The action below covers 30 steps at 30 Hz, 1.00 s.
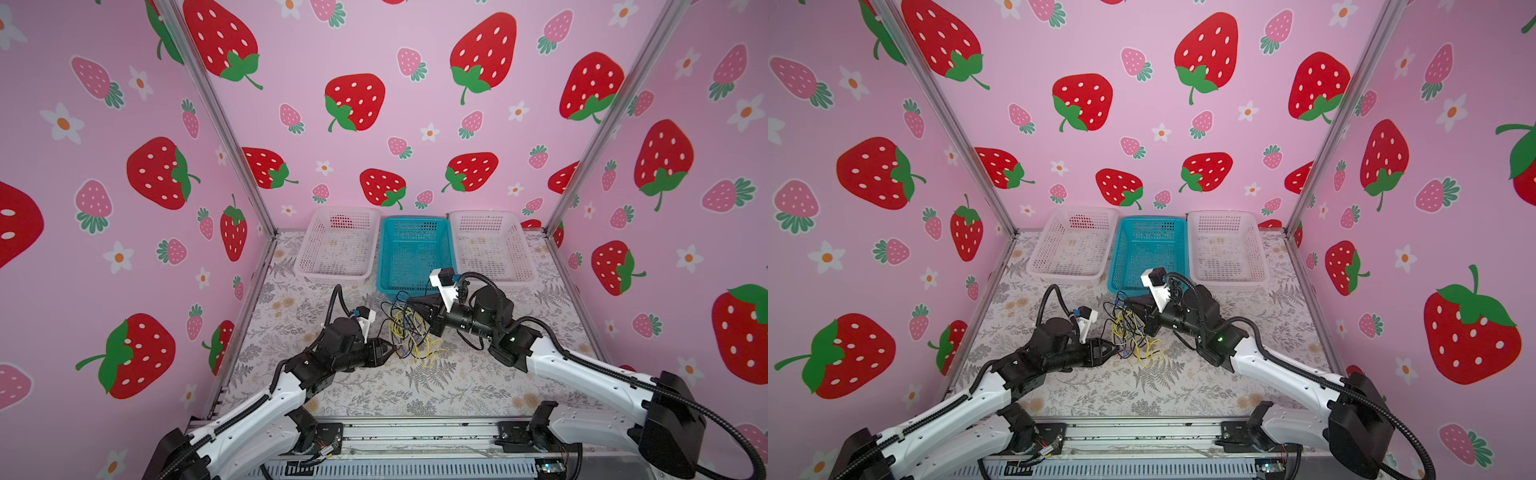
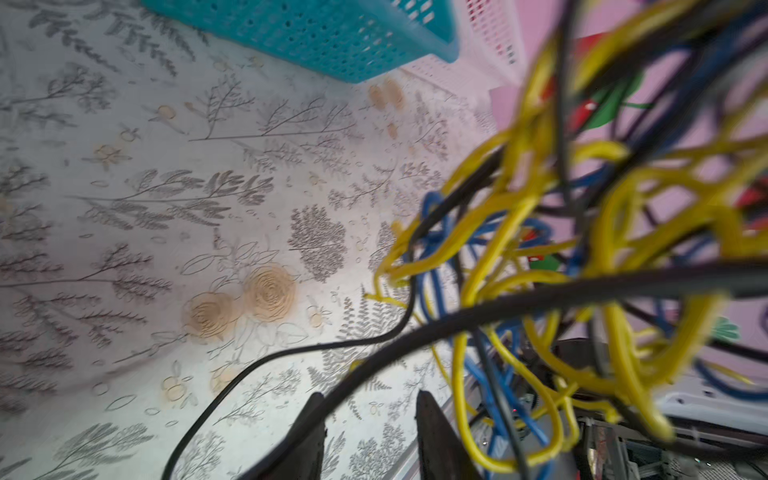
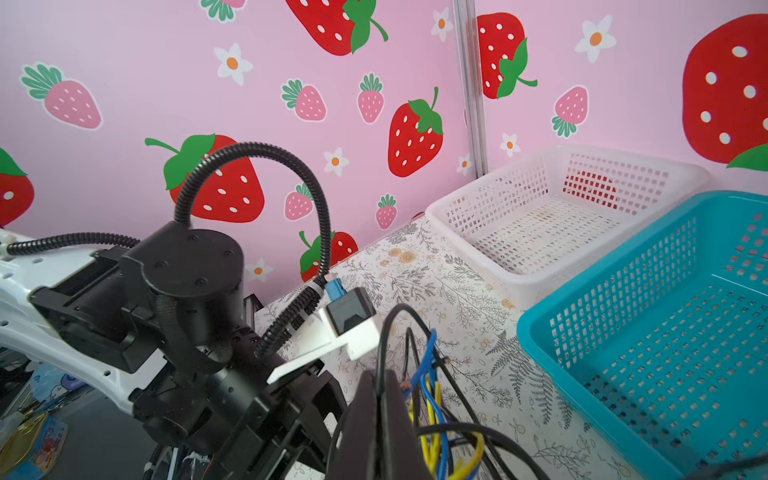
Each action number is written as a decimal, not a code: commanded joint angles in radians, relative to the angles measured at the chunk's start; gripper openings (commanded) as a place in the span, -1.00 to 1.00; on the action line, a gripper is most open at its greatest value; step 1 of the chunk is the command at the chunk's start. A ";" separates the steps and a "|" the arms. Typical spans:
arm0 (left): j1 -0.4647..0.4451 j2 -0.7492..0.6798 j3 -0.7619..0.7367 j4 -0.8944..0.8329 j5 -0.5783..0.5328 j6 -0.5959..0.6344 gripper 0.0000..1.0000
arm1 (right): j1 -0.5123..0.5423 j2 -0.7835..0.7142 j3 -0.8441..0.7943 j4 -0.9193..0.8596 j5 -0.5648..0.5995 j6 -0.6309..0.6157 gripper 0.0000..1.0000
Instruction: Untangle the cables
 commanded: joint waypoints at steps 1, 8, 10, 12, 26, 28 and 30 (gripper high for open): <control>0.001 -0.113 -0.038 0.238 0.087 -0.123 -0.06 | -0.001 0.000 0.035 0.019 -0.004 0.014 -1.00; 0.001 -0.237 -0.058 0.242 0.054 -0.228 0.59 | -0.001 0.022 0.030 0.047 -0.021 0.034 -1.00; 0.001 -0.229 -0.060 0.230 0.051 -0.227 0.59 | 0.000 0.021 0.029 0.055 -0.032 0.038 -1.00; 0.001 -0.209 -0.065 0.231 0.042 -0.235 0.59 | 0.000 0.018 0.027 0.064 -0.045 0.042 -1.00; -0.005 -0.036 0.041 0.183 0.024 -0.193 0.62 | 0.042 0.040 0.005 0.099 -0.070 0.048 -1.00; -0.011 -0.027 0.038 0.207 0.026 -0.199 0.62 | 0.048 0.046 0.003 0.100 -0.060 0.045 -1.00; -0.019 -0.024 0.031 0.238 0.026 -0.207 0.61 | 0.052 0.051 0.000 0.102 -0.054 0.044 -1.00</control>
